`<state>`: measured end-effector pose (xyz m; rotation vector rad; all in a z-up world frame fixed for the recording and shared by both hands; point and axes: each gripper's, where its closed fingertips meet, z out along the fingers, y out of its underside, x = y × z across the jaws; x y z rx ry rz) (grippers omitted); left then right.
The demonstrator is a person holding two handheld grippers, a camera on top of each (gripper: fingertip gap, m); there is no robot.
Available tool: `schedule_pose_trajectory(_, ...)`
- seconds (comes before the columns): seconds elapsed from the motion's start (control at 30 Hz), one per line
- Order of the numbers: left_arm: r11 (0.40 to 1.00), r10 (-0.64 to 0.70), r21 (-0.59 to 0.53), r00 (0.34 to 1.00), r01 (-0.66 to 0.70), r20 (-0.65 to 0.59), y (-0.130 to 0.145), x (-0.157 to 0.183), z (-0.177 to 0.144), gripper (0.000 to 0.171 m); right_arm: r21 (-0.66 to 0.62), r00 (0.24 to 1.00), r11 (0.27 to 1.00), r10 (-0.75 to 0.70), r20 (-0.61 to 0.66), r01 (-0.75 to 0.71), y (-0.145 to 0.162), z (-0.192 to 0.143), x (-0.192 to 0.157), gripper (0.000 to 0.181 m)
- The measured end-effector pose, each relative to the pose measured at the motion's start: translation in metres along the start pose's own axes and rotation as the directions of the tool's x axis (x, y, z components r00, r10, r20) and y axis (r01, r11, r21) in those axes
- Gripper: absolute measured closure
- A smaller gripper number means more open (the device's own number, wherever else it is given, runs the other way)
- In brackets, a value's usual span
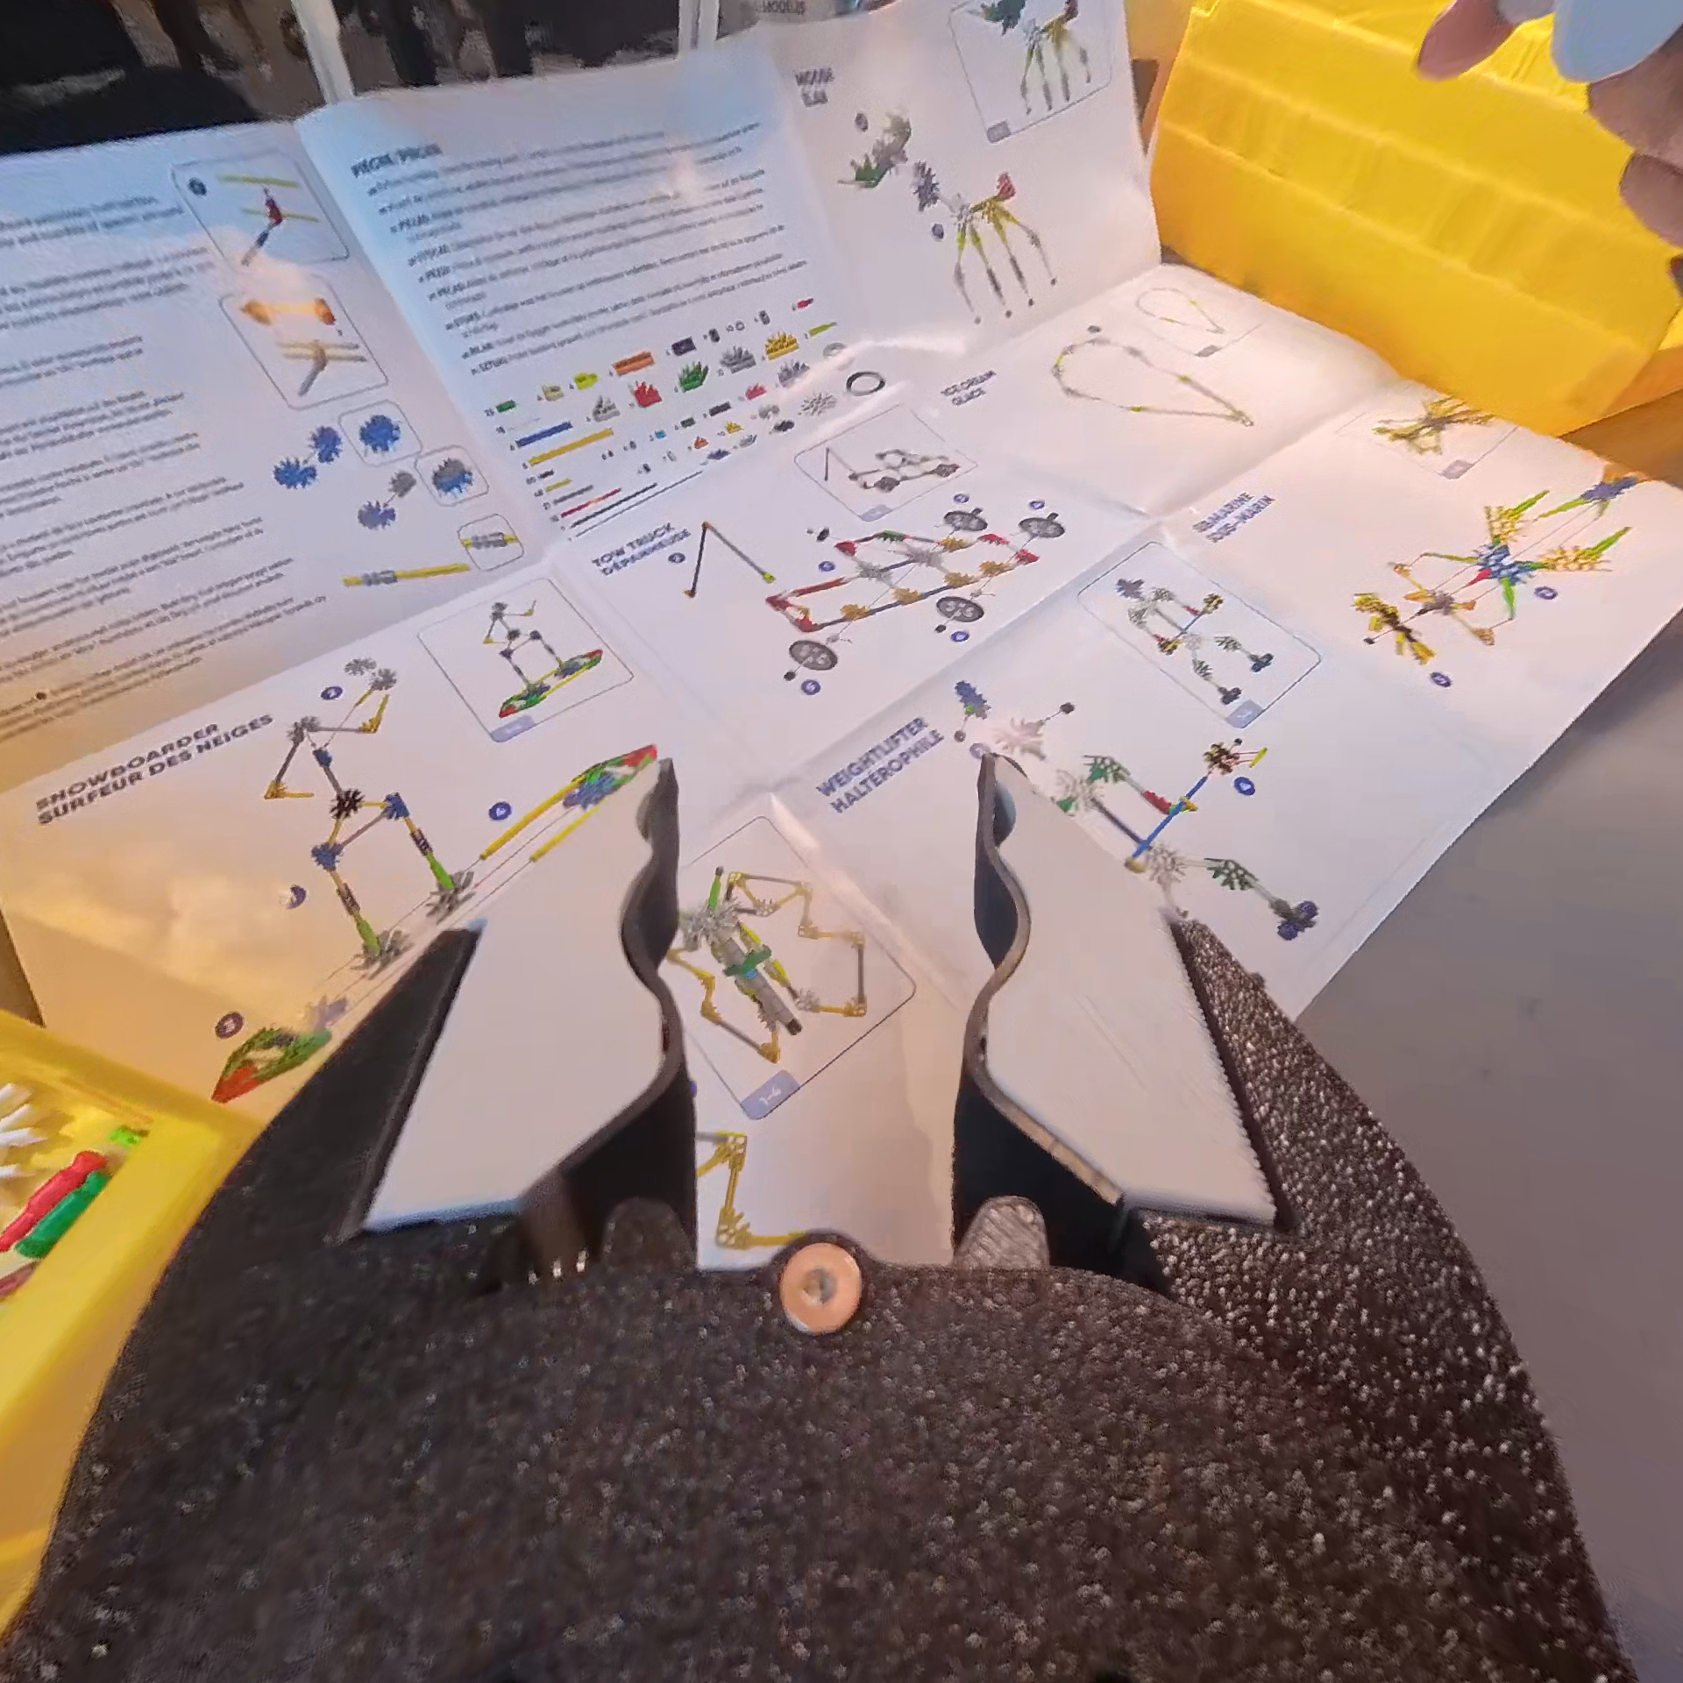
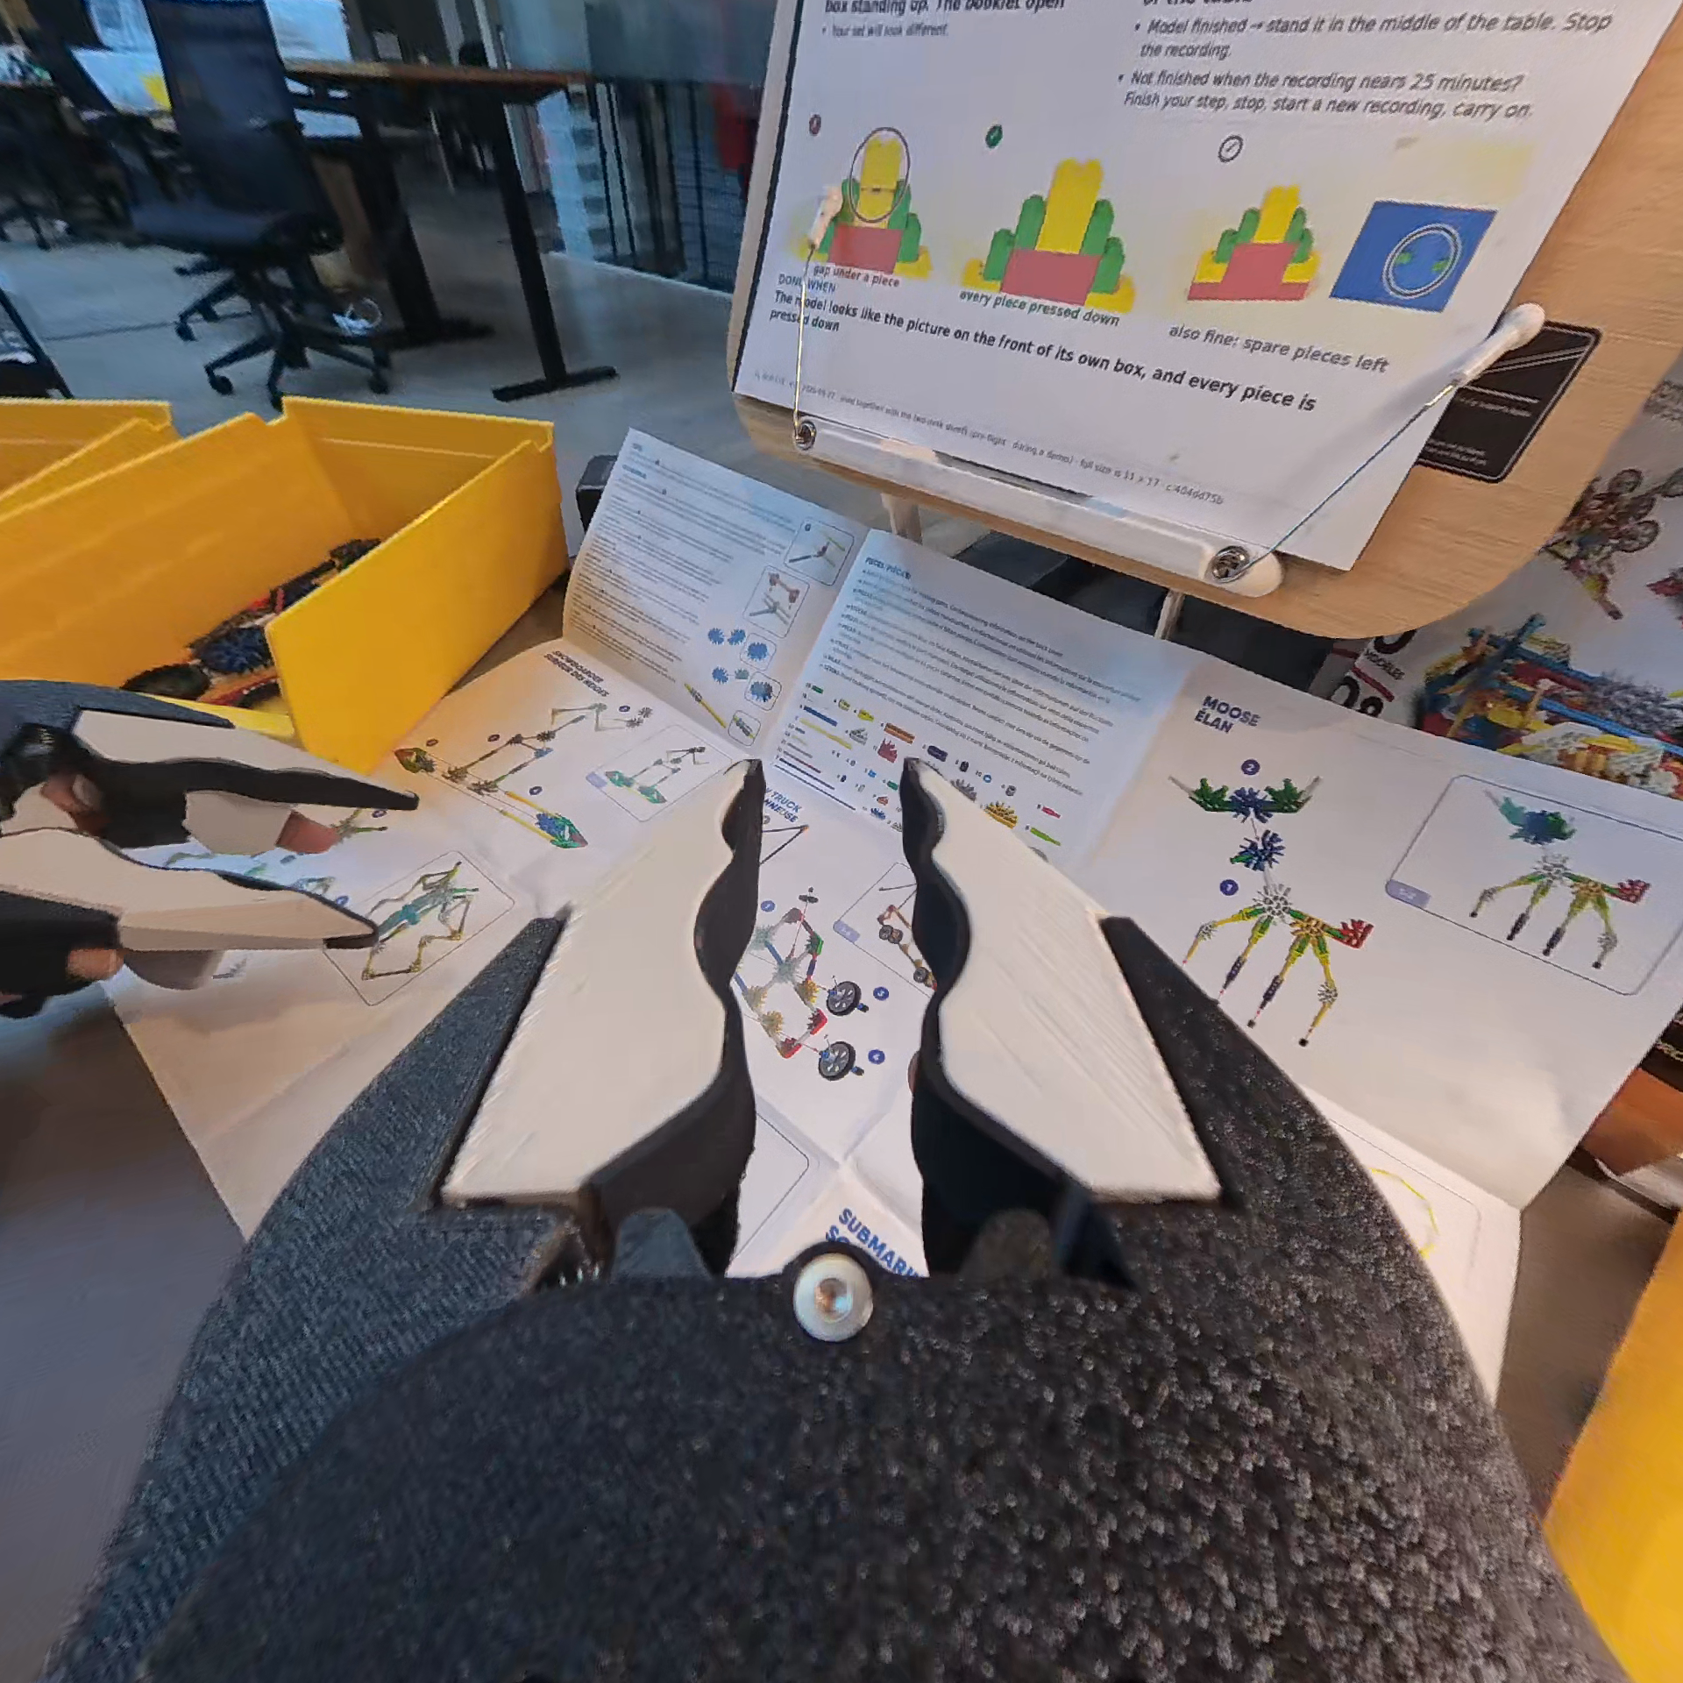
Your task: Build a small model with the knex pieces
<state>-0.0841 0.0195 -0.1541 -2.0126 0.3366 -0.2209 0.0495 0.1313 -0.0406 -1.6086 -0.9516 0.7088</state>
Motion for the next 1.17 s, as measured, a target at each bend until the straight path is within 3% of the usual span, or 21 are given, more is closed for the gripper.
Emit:
schedule_pose_trajectory(0.1, 0.999, -0.029, -0.034, 0.999, 0.03, 0.031, 0.007, -0.012, 0.0, 0.108, -0.014, 0.999, 0.998, -0.054, -0.009, 0.054, 0.005, 0.007, -0.009, 0.154)
schedule_pose_trajectory(0.33, 1.0, -0.029, 0.003, 0.99, 0.029, 0.136, -0.004, -0.049, -0.015, 0.108, 0.002, 0.997, 0.998, -0.063, -0.036, 0.063, 0.009, 0.013, -0.008, 0.164)
schedule_pose_trajectory(0.47, 0.998, -0.056, 0.026, 0.986, 0.052, 0.16, -0.007, -0.063, -0.021, 0.11, -0.049, 0.997, 0.997, -0.065, -0.038, 0.063, 0.029, 0.025, -0.006, 0.164)
schedule_pose_trajectory(0.77, 0.999, -0.046, 0.025, 0.993, 0.044, 0.11, -0.001, -0.051, -0.011, 0.113, -0.229, 0.997, 0.971, -0.071, -0.002, 0.069, 0.095, 0.054, -0.009, 0.164)
schedule_pose_trajectory(1.17, 0.999, -0.05, 0.023, 0.995, 0.048, 0.086, 0.004, -0.047, -0.005, 0.117, -0.445, 0.987, 0.881, -0.151, 0.059, 0.161, 0.137, 0.073, -0.017, 0.162)
